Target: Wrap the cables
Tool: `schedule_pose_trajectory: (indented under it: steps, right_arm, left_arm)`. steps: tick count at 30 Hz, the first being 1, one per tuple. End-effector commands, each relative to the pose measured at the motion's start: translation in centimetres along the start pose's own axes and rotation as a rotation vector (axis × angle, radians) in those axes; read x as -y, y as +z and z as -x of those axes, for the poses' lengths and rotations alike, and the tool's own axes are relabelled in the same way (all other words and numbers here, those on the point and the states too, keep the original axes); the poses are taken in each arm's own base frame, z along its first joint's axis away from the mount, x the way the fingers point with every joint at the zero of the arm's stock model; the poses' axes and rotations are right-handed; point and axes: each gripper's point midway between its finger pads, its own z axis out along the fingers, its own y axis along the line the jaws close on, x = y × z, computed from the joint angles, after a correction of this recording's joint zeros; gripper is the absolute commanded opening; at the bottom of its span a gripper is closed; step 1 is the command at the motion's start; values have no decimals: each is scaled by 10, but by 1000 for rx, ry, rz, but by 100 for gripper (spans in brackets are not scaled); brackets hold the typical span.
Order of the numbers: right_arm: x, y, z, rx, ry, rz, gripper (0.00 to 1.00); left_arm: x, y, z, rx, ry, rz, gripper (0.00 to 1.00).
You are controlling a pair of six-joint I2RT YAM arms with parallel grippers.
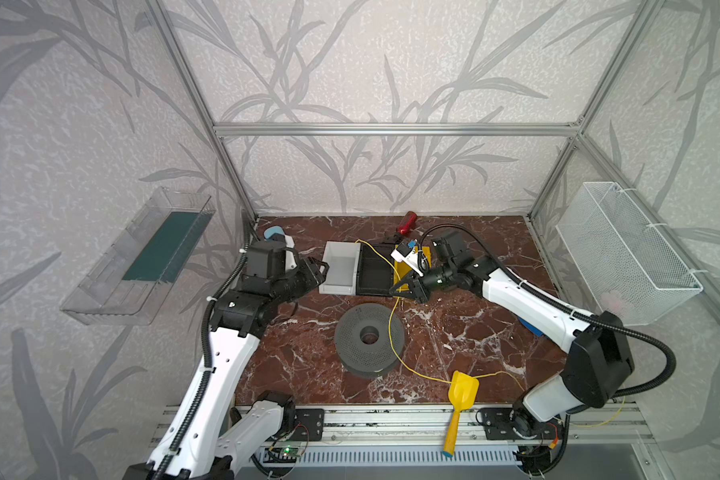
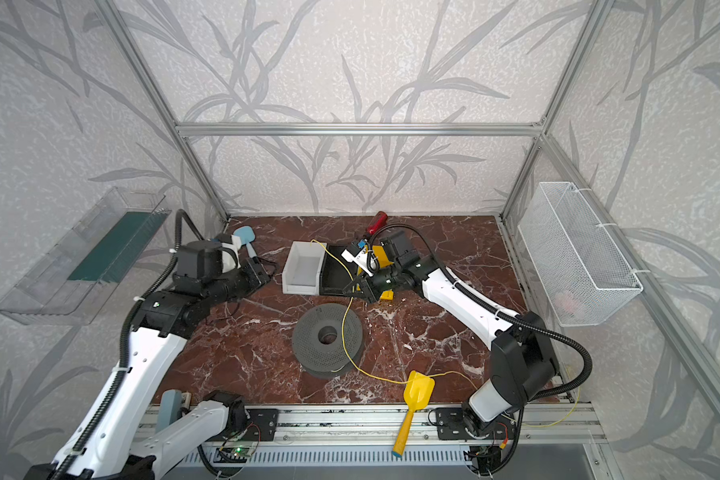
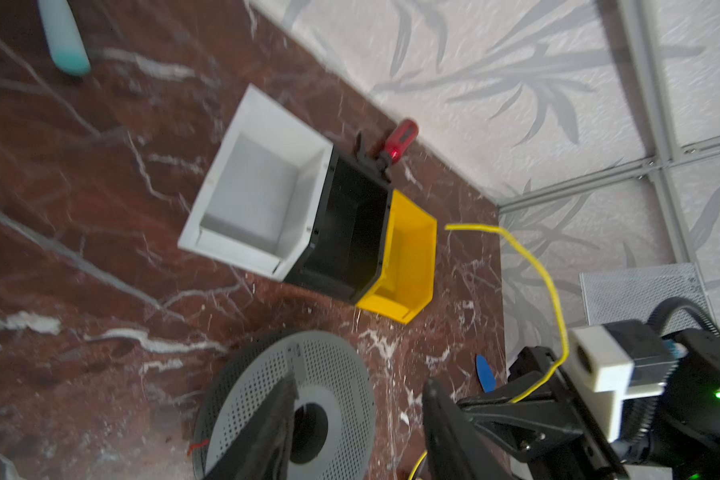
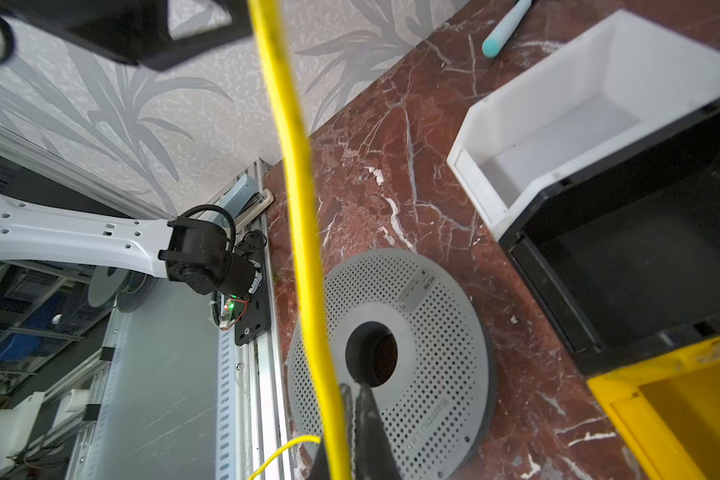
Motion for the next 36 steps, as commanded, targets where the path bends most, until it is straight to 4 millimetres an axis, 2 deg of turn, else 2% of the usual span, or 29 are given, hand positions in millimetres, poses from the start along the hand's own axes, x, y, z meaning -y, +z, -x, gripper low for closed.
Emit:
schedule_pose_trajectory:
  steps: [1, 8, 10, 12, 16, 25, 30, 34, 36]
  right_arm:
    - [-18, -7, -9, -15, 43, 43, 0]
    - [-32, 3, -18, -26, 9, 56, 0]
    - [-31, 6, -16, -22, 6, 60, 0]
    - [-31, 7, -12, -18, 2, 64, 0]
    - [-36, 8, -4, -1, -20, 79, 0]
    - [-42, 18, -1, 6, -48, 94, 0]
    - [-42, 20, 3, 12, -59, 96, 0]
    - [-43, 21, 1, 7, -59, 95, 0]
    - [-47, 17, 3, 18, -75, 95, 0]
  left_arm:
    - [-24, 13, -46, -143, -76, -7, 51]
    - [-70, 34, -115, -245, -209, -4, 61]
    - [-80, 38, -127, -263, -212, 5, 62]
    - [-89, 41, -137, -281, -218, 21, 61]
    - [-103, 52, -154, -317, -220, 20, 53]
    - [-101, 82, -167, -312, -268, -139, 49]
    - [-94, 85, -167, -309, -264, -194, 45]
    - [-94, 90, -167, -310, -263, -199, 40]
    - [-97, 94, -171, -326, -269, -188, 31]
